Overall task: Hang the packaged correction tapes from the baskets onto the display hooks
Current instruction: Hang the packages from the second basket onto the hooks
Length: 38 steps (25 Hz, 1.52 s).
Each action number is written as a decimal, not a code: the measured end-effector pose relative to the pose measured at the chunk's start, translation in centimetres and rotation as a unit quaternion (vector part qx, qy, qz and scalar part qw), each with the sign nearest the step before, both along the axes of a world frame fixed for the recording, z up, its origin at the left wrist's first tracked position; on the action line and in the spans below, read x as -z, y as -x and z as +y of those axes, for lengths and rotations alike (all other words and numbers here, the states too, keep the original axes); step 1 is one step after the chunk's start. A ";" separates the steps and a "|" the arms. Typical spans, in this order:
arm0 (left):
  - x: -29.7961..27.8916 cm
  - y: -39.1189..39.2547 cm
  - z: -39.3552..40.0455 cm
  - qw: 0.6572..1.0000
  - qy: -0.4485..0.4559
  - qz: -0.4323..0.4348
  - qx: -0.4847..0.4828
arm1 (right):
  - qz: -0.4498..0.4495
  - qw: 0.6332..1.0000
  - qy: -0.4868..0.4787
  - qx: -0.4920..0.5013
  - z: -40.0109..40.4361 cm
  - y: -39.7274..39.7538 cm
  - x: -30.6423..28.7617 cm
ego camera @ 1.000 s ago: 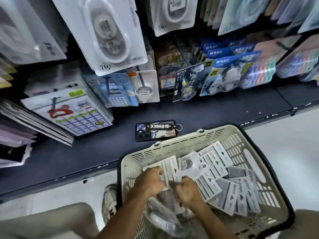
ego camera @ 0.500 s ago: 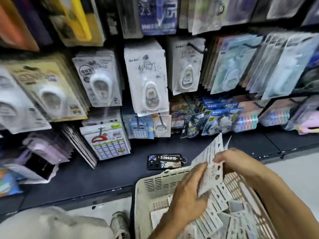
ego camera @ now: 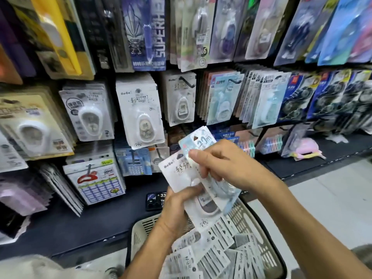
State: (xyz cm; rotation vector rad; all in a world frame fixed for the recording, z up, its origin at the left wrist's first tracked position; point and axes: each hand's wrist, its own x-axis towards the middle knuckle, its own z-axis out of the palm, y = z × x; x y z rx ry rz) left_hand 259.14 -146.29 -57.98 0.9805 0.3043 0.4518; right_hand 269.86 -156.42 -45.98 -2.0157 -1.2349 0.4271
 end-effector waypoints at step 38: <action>-7.9 -1.8 7.5 0.996 0.030 0.071 0.054 | 0.167 0.891 -0.331 0.262 -2.8 -11.6 0.4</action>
